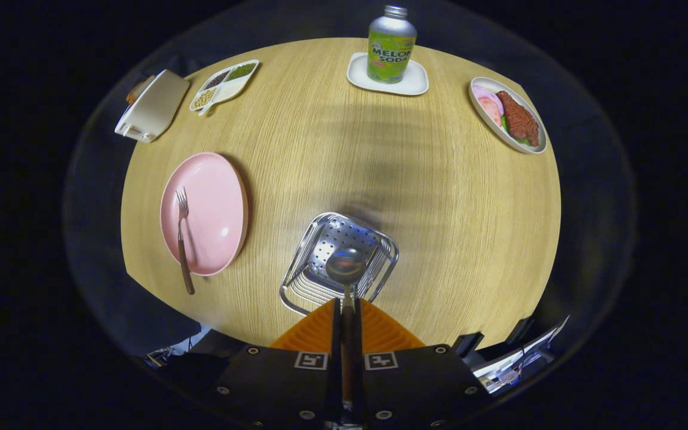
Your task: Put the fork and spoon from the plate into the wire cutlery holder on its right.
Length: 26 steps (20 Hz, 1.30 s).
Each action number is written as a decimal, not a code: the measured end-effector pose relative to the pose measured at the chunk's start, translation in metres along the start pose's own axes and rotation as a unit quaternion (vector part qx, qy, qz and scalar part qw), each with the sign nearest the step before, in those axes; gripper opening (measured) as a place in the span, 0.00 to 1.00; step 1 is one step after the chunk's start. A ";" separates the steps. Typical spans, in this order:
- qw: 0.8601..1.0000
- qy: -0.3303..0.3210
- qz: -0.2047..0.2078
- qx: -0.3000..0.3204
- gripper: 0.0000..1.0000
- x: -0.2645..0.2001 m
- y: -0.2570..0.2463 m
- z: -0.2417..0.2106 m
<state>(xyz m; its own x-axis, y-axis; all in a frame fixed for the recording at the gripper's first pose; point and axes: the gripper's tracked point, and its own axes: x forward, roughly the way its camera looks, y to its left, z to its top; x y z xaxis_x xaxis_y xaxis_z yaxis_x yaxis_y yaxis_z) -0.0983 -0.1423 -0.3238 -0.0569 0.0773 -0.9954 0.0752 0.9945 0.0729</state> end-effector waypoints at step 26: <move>0.860 -0.507 0.051 0.024 0.88 -0.146 0.091 0.104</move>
<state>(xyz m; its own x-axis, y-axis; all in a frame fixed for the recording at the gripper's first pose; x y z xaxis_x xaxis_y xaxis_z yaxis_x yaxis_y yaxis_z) 0.0200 -0.0699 -0.1783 0.8487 0.0394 -0.5274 0.0694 0.9803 0.1849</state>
